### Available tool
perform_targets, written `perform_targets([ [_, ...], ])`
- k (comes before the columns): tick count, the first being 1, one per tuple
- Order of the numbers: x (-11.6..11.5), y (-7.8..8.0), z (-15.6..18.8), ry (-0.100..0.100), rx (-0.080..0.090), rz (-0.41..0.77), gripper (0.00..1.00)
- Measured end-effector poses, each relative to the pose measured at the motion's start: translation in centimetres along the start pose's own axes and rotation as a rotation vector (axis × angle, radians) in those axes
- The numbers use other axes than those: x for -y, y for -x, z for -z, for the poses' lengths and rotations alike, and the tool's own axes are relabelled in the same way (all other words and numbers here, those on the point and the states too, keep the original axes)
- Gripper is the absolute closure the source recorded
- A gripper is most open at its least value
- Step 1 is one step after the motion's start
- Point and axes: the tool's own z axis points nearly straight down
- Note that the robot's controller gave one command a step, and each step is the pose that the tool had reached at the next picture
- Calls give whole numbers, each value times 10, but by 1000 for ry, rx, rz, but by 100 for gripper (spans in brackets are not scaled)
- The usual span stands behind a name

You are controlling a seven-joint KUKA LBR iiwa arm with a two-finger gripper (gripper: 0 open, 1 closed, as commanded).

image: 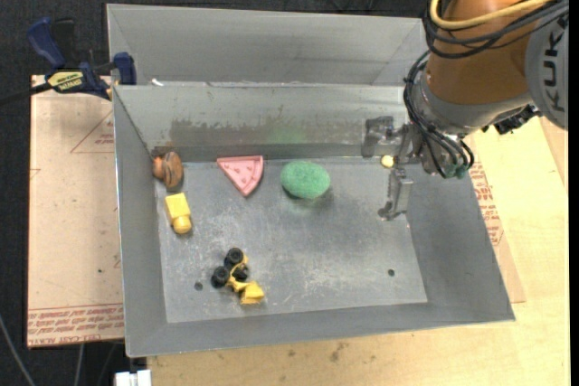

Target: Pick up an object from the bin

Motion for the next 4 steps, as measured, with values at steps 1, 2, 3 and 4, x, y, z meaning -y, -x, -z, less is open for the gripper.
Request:
perform_targets([
  [1,-21,39,-26,-2,13,47,0],
  [2,-32,52,-39,-1,11,66,0],
  [3,-36,55,-56,3,0,71,0],
  [4,-47,63,-68,-2,4,69,0],
])
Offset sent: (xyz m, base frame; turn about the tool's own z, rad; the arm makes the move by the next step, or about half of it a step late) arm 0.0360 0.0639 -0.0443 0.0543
